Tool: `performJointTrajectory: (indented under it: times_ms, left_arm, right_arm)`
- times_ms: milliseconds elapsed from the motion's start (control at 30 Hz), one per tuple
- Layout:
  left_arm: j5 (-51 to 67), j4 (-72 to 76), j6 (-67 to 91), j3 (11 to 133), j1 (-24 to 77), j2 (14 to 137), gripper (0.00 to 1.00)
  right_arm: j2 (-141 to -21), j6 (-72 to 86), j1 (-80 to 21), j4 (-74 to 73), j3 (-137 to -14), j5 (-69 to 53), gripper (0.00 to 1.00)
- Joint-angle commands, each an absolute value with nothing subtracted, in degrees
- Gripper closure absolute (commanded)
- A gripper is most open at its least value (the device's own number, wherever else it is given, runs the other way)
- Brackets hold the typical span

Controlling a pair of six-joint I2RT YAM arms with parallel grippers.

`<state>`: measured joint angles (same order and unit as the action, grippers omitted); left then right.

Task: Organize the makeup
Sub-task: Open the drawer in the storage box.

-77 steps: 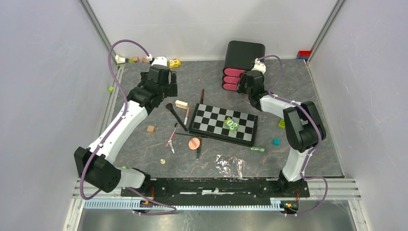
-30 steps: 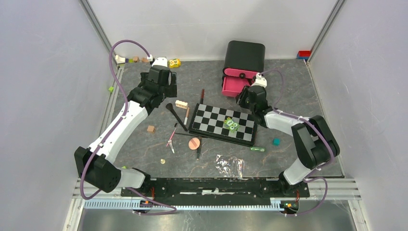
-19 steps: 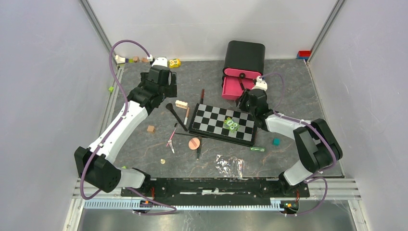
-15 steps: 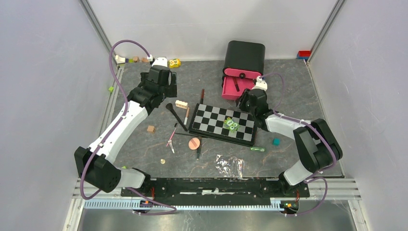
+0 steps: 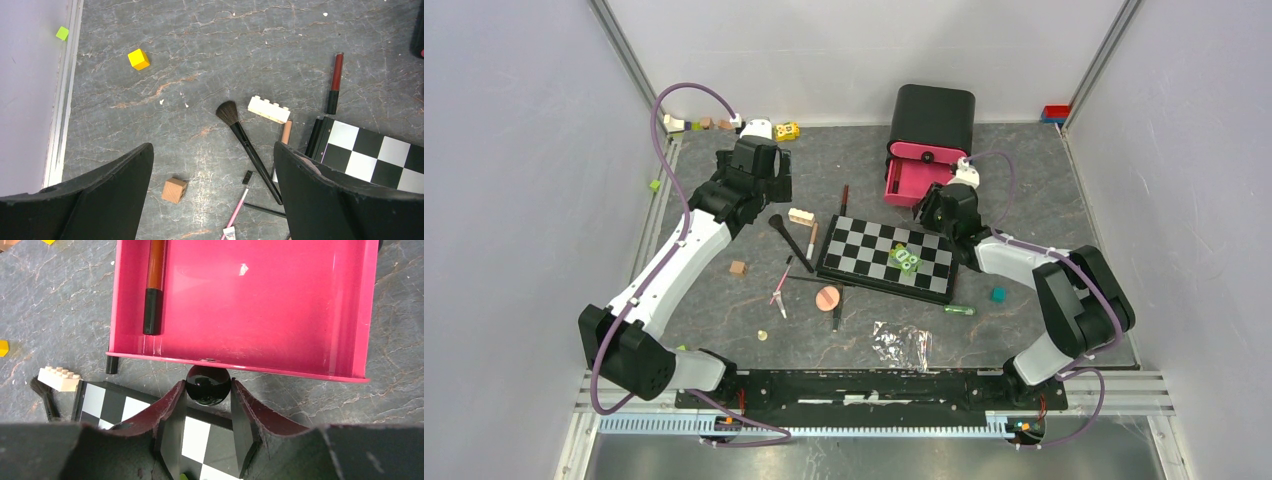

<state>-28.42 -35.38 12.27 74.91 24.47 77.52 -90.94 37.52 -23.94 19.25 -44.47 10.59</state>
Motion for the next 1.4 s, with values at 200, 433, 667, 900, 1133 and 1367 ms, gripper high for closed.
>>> performJointTrajectory:
  times_ms: [200,433,667,900,1133,1367]
  left_arm:
    - [-29.8,-33.0,9.9,74.8,24.4,76.3,0.04]
    - [-29.8,-33.0,9.9,74.9,24.4,76.6,0.04]
    - [-30.3,-32.7,9.8,74.7,24.4,77.2,0.04]
    - [-24.5,-32.1,10.1,74.2,24.5,79.2,0.04]
    - [-16.0,-34.4,12.8,78.4,24.6,86.3,0.05]
    - [-13.3,-38.6,16.9,89.9,24.8,97.6,0.07]
  right_arm:
    - [-90.7,39.2,-25.0,18.8,-47.2,10.9,0.44]
    - [-86.1,35.8,-24.9,13.8,-47.6,14.9,0.3]
    - [-78.3,30.1,-24.6,6.3,-47.1,19.5,0.24]
    - [-70.2,18.7,-24.2,0.3,-47.5,15.0,0.24]
    - [-64.8,14.3,-24.2,-9.4,-45.7,11.4,0.23]
    - [-59.6,11.4,-24.1,-13.0,-43.4,11.9,0.23]
